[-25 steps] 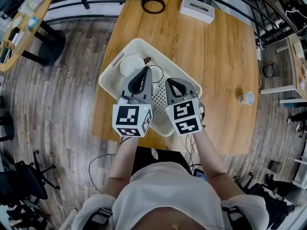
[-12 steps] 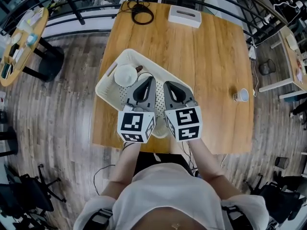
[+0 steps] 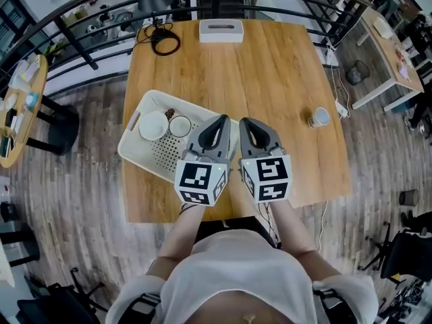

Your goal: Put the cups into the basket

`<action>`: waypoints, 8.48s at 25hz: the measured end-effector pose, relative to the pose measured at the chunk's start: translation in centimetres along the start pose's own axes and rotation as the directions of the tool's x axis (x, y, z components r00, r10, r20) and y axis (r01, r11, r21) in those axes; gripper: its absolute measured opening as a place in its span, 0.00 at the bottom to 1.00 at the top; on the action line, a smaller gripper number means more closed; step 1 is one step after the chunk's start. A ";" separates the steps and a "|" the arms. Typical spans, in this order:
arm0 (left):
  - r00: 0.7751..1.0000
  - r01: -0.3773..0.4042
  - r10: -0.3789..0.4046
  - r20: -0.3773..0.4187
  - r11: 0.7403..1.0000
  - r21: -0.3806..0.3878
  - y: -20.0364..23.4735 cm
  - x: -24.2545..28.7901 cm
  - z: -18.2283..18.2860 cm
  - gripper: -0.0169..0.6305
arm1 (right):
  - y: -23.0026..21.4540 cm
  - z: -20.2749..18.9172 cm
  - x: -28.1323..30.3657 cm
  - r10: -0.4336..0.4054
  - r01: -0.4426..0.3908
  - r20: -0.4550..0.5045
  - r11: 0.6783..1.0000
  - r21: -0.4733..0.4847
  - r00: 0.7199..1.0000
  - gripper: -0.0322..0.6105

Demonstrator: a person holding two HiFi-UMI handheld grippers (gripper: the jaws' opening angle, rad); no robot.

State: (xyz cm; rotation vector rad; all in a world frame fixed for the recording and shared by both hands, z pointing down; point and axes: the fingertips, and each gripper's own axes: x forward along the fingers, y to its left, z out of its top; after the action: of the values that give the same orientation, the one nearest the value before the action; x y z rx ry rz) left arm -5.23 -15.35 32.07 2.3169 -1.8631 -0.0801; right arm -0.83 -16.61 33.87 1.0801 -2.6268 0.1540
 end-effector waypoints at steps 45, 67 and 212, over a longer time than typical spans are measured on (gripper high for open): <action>0.924 0.366 -0.369 -0.099 0.929 -0.048 -18.9 8.1 -4.5 0.04 | -17.8 -5.7 -11.7 -0.339 0.344 -0.066 0.936 0.078 0.938 0.14; 0.941 0.304 -0.308 -0.141 0.951 -0.053 -22.2 16.0 -7.5 0.04 | -27.4 -8.4 -8.8 -0.180 0.163 -0.257 0.983 -0.088 0.950 0.54; 0.946 -0.323 0.324 0.007 0.945 -0.058 3.5 -10.4 -1.3 0.04 | 7.7 -2.0 -0.1 0.366 -0.463 -0.323 0.829 -0.314 0.873 0.62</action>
State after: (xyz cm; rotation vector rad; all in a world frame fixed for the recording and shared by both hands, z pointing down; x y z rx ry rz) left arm -10.65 -5.78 33.30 1.9483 -2.1919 -0.1082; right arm -5.71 -10.67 35.80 0.3180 -2.4747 -0.1244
